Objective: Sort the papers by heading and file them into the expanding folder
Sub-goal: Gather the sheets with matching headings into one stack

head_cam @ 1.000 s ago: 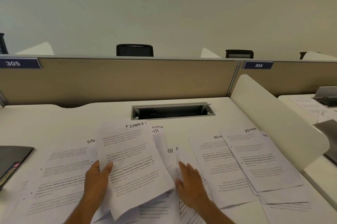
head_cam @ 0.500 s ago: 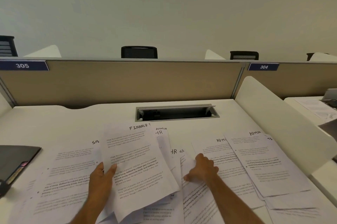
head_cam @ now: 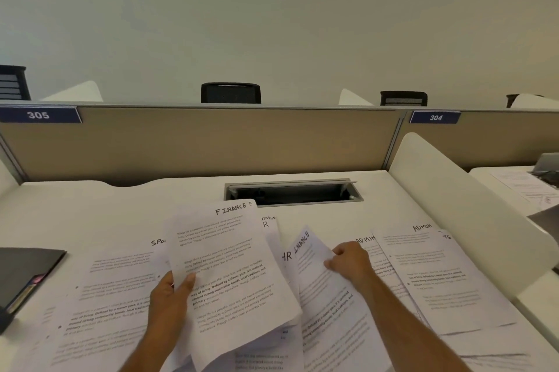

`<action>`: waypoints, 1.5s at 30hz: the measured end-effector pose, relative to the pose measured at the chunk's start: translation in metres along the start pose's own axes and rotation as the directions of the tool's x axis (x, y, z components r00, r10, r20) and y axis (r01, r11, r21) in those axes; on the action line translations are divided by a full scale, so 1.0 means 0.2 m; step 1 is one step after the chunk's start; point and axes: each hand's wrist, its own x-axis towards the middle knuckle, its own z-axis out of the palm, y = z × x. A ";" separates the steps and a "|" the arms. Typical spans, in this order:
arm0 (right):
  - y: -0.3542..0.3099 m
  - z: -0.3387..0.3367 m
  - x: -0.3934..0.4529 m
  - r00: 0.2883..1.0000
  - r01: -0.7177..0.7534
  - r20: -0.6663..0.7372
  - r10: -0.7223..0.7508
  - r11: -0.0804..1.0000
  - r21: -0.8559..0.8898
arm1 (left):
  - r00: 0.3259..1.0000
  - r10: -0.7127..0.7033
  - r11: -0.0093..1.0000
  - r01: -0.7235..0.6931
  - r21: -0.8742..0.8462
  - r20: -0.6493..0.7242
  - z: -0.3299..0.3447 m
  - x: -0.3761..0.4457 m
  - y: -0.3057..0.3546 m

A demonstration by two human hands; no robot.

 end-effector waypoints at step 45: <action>-0.24 0.28 -0.22 0.982 0.063 0.096 -0.160 0.768 0.637 | 0.970 -0.052 0.996 0.033 0.085 0.237 0.10 -0.14 0.10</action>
